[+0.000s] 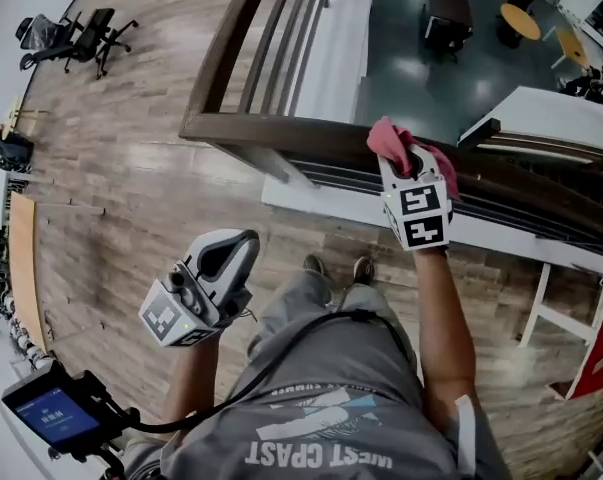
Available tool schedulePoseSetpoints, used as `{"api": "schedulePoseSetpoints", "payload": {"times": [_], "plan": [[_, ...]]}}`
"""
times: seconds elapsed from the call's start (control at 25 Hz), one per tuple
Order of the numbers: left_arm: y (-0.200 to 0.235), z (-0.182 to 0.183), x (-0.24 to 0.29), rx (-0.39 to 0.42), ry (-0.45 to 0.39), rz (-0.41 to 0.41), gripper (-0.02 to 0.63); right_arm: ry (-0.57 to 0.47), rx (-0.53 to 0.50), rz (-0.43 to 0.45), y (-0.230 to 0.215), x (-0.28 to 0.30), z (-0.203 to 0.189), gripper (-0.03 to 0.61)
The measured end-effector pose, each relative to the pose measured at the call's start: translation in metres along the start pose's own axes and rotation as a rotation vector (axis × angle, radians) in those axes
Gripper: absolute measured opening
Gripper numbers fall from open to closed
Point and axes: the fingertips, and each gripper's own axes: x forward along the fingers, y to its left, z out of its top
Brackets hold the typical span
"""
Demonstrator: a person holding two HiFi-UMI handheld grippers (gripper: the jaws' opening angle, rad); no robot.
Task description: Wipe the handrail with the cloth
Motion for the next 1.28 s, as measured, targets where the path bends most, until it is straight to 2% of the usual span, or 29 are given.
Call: {"api": "schedulePoseSetpoints", "payload": {"times": [0.04,0.08,0.12,0.24,0.28,0.32,0.4,0.52,0.72,0.8,0.84,0.88,0.92,1.04,1.08,1.12,1.2,1.28], "plan": [[0.006,0.003,-0.001,-0.018,-0.013,-0.002,0.0,-0.007,0.022,0.043,0.01,0.006,0.006,0.064],[0.013,0.005,-0.006,-0.03,-0.025,-0.004,0.0,-0.018,0.059,0.031,0.006,0.004,0.004,0.064],[0.022,0.006,-0.014,-0.036,-0.033,-0.004,0.0,-0.027,0.099,-0.039,-0.011,-0.004,-0.004,0.064],[0.054,0.008,-0.045,-0.051,-0.041,0.003,0.0,-0.028,0.223,-0.375,-0.087,-0.052,-0.041,0.064],[0.058,0.005,-0.054,-0.058,-0.038,0.006,0.0,-0.021,0.252,-0.444,-0.101,-0.065,-0.052,0.064],[0.058,0.001,-0.061,-0.061,-0.031,0.005,0.0,-0.015,0.258,-0.476,-0.106,-0.07,-0.057,0.064],[0.051,-0.008,-0.072,-0.054,-0.007,-0.009,0.0,-0.003,0.213,-0.438,-0.082,-0.056,-0.05,0.064],[0.058,-0.009,-0.095,-0.044,0.015,-0.028,0.0,0.01,0.133,-0.25,0.012,0.009,-0.012,0.064],[0.139,0.024,-0.15,-0.035,0.002,-0.047,0.0,0.048,0.059,0.047,0.199,0.15,0.094,0.064],[0.161,0.029,-0.165,-0.04,-0.006,-0.046,0.0,0.047,0.042,0.155,0.249,0.183,0.114,0.064],[0.17,0.03,-0.171,-0.042,-0.007,-0.042,0.0,0.033,0.037,0.18,0.261,0.192,0.119,0.064],[0.176,0.03,-0.174,-0.044,-0.007,-0.039,0.0,0.006,0.037,0.169,0.259,0.193,0.121,0.064],[0.181,0.03,-0.177,-0.046,-0.006,-0.036,0.0,-0.029,0.041,0.113,0.242,0.184,0.12,0.064],[0.185,0.028,-0.177,-0.052,-0.007,-0.032,0.0,-0.064,0.086,-0.21,0.131,0.123,0.091,0.064],[0.186,0.026,-0.179,-0.058,-0.003,-0.032,0.0,-0.04,0.121,-0.296,0.098,0.106,0.074,0.064],[0.187,0.022,-0.183,-0.066,0.003,-0.034,0.0,-0.02,0.158,-0.342,0.078,0.097,0.061,0.064],[0.186,0.016,-0.187,-0.081,0.019,-0.051,0.0,-0.029,0.169,-0.321,0.092,0.101,0.056,0.064],[0.182,0.013,-0.186,-0.089,0.036,-0.072,0.0,-0.081,0.049,-0.184,0.162,0.121,0.074,0.064]]}}
